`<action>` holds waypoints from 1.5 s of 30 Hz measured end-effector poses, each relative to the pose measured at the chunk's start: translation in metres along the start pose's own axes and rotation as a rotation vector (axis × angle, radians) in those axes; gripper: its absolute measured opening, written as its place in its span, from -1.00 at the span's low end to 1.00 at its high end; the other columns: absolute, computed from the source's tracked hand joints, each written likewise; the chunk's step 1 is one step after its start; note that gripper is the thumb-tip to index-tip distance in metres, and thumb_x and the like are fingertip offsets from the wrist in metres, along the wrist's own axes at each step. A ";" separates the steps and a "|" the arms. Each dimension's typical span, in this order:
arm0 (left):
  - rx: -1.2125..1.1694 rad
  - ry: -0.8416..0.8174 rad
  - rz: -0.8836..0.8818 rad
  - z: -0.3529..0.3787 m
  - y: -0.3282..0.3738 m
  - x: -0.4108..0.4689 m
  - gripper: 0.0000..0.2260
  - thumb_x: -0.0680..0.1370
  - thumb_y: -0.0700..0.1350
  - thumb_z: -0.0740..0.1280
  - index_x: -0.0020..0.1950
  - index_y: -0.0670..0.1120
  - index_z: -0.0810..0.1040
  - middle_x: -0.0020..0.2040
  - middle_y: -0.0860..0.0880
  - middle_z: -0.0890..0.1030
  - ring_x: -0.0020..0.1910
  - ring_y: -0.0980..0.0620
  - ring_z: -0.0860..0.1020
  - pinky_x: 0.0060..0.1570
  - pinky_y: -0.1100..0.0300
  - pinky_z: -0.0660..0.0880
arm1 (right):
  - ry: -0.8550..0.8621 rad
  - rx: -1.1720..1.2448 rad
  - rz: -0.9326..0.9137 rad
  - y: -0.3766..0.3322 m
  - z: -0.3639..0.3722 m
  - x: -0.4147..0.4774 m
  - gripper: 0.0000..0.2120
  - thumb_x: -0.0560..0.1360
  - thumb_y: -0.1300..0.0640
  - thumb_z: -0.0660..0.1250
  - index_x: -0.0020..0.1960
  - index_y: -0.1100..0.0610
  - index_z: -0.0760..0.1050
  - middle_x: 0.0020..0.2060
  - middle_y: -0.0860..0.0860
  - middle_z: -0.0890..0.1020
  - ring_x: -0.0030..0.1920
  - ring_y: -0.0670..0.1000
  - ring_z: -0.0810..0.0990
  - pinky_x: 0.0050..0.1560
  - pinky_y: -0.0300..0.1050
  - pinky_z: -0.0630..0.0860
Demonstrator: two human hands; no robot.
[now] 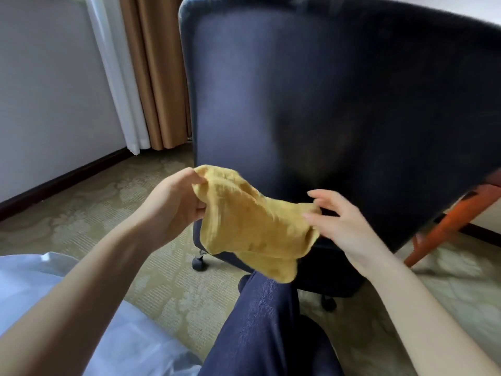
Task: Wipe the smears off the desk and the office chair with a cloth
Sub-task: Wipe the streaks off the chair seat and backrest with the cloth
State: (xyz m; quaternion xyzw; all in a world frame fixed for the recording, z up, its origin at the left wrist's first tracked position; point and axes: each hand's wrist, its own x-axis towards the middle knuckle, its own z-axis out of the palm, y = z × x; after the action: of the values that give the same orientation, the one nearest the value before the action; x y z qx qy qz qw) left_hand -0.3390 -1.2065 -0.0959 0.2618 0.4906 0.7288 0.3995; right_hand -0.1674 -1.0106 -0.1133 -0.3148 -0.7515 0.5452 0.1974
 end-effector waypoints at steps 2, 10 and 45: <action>0.026 -0.068 -0.014 0.012 0.008 0.004 -0.75 0.53 -0.26 0.03 -0.18 -0.14 0.48 -0.40 -0.02 0.58 -0.48 0.10 0.54 -0.42 0.33 0.49 | -0.181 -0.142 0.004 0.005 0.012 -0.003 -0.51 0.44 0.12 0.43 0.32 -0.14 0.41 0.31 -0.06 0.42 0.21 -0.09 0.48 0.19 -0.17 0.42; 0.184 -0.223 -0.201 0.031 0.034 0.017 -0.90 0.27 -0.18 0.25 -0.44 -0.07 0.51 -0.44 -0.01 0.50 -0.47 0.08 0.45 -0.37 0.32 0.40 | -0.677 0.094 -0.173 -0.006 0.045 0.001 -0.59 0.47 0.06 0.38 0.28 -0.19 0.45 0.30 -0.21 0.49 0.38 -0.17 0.34 0.42 0.08 0.18; 0.608 -0.021 0.168 0.041 -0.069 0.012 -0.55 0.46 -0.09 0.44 0.34 0.08 0.46 0.13 0.03 0.62 0.18 0.08 0.54 0.27 0.07 0.42 | -0.216 -0.267 -0.442 -0.042 0.010 -0.002 -0.25 0.37 0.46 0.35 0.35 -0.20 0.32 -0.09 -0.07 0.63 -0.09 -0.10 0.65 -0.07 -0.23 0.57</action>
State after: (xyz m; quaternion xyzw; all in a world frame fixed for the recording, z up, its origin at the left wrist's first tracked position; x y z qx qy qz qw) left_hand -0.2909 -1.1619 -0.1440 0.4165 0.6585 0.5763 0.2466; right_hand -0.1834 -1.0279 -0.0766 -0.1066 -0.8836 0.4157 0.1870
